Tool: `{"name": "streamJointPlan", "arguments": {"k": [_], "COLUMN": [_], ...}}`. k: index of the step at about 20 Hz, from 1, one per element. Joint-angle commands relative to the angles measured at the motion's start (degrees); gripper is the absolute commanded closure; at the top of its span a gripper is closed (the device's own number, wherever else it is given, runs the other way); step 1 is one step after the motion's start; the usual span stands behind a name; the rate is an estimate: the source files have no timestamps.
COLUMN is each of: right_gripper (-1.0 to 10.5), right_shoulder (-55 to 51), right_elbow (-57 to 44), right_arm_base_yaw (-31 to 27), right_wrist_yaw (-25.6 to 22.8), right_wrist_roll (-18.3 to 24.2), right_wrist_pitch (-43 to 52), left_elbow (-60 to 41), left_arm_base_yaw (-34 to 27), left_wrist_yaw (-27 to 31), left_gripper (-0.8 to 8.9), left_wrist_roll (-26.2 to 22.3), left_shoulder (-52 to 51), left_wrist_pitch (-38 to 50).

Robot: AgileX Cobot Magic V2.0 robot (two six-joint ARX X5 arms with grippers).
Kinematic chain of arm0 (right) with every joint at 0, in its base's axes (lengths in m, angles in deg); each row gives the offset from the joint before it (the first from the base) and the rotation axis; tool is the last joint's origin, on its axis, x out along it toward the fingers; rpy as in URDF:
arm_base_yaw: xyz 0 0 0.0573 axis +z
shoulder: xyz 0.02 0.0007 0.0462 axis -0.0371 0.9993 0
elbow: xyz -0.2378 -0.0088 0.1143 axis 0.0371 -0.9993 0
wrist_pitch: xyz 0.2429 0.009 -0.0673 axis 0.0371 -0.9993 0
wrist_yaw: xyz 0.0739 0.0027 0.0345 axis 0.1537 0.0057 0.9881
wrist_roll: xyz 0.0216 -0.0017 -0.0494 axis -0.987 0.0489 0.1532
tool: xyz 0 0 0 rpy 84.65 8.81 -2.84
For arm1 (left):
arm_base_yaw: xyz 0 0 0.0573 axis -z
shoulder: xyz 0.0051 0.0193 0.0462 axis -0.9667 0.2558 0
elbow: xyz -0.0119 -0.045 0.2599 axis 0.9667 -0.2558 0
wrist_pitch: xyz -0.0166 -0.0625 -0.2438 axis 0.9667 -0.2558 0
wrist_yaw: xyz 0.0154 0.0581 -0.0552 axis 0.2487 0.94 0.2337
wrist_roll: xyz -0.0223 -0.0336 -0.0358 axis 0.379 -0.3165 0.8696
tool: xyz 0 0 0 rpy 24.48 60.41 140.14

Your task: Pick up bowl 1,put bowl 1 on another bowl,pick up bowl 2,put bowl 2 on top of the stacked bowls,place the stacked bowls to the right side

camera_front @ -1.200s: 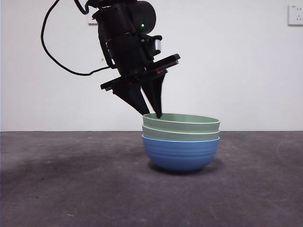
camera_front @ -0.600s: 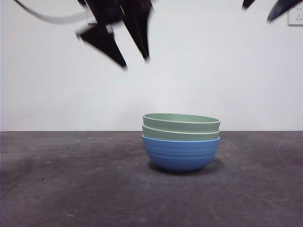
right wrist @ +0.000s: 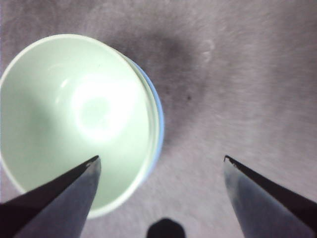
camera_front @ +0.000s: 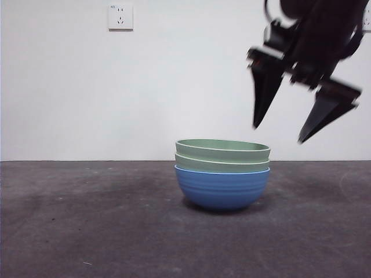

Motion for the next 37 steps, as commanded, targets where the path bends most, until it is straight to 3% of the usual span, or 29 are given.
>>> {"name": "streamJointPlan", "arguments": {"k": [1,13,21,31,37], "right_gripper": [5.3,5.5,9.6,9.6,9.6], "right_shoulder": [3.61,11.87,12.5,8.72,5.51], "right_elbow": [-0.33,-0.35,-0.35,-0.33,-0.17], "right_arm_base_yaw": [0.07,0.28,0.52,0.33,-6.97], "right_wrist_yaw": [0.46,4.96,4.96,4.87,4.28], "right_wrist_roll": [-2.54,-5.03,-4.79,-4.07,-3.43], "right_wrist_pitch": [2.08,6.01,7.04,7.32,8.2], "left_elbow": [0.02,0.02,0.02,0.02,0.02], "left_arm_base_yaw": [0.2,0.2,0.2,0.2,0.2], "left_wrist_yaw": [0.11,0.04,0.07,0.04,-0.07], "left_gripper": [5.21,5.22,5.22,5.22,5.23], "left_wrist_roll": [-0.83,-1.29,-1.29,-1.84,-2.16], "left_shoulder": [-0.83,-1.11,-1.11,-1.11,-1.11], "left_wrist_pitch": [-0.98,-3.04,-2.99,-3.04,-3.17]}}
